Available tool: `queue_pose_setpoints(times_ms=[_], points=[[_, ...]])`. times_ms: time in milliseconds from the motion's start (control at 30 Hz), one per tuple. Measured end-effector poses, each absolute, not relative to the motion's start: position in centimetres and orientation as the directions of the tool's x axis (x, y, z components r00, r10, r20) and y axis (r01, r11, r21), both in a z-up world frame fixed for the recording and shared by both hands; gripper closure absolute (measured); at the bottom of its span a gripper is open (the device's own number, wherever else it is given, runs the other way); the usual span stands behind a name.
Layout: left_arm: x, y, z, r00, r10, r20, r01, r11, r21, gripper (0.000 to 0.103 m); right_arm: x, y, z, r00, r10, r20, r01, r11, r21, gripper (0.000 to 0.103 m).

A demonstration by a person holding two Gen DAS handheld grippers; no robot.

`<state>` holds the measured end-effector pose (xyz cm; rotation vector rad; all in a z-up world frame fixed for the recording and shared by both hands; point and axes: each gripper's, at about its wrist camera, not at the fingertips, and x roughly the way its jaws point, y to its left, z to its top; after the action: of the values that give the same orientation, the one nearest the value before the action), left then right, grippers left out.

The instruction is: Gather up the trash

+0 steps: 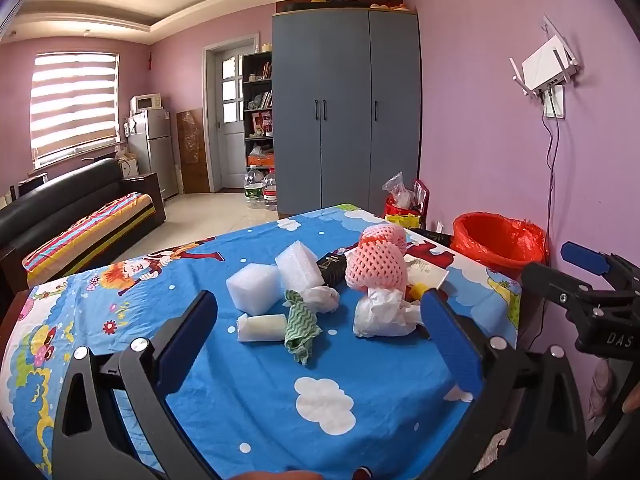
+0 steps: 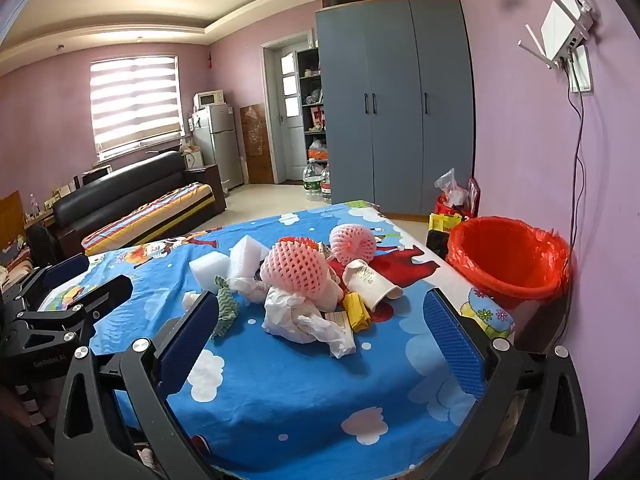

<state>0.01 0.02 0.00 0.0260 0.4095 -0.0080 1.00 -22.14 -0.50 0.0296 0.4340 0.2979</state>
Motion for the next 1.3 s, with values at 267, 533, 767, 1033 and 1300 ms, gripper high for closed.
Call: queue_pose_setpoints(times_ms=[267,533,767,1033,1300], points=[[0.11,0.26,-0.02,0.918,0.001,-0.396,0.009,1.000,0.022,0.004,0.91,-22.08,-0.48,0.865,0.295,-0.407,-0.280,0.955,0.096,0.007],[0.01,-0.01,-0.01,0.920,0.002,-0.392,0.010,1.000,0.028,0.004,0.87,-22.18,-0.49,0.865,0.296,-0.405,-0.279,0.955,0.101,0.007],[-0.01,-0.02,0.00,0.921,0.002,-0.390,0.010,1.000,0.028,0.004,0.85,-22.18,-0.50,0.865,0.299,-0.404,-0.281,0.954,0.104,0.007],[-0.02,0.00,0.00,0.921,0.000,-0.389,0.011,1.000,0.026,0.004,0.90,-22.11,-0.52,0.864,0.300,-0.403,-0.282,0.954,0.106,0.007],[-0.04,0.01,0.00,0.922,0.000,-0.388,0.010,1.000,0.024,0.004,0.96,-22.22,-0.50,0.864,0.301,-0.404,-0.282,0.953,0.108,0.007]])
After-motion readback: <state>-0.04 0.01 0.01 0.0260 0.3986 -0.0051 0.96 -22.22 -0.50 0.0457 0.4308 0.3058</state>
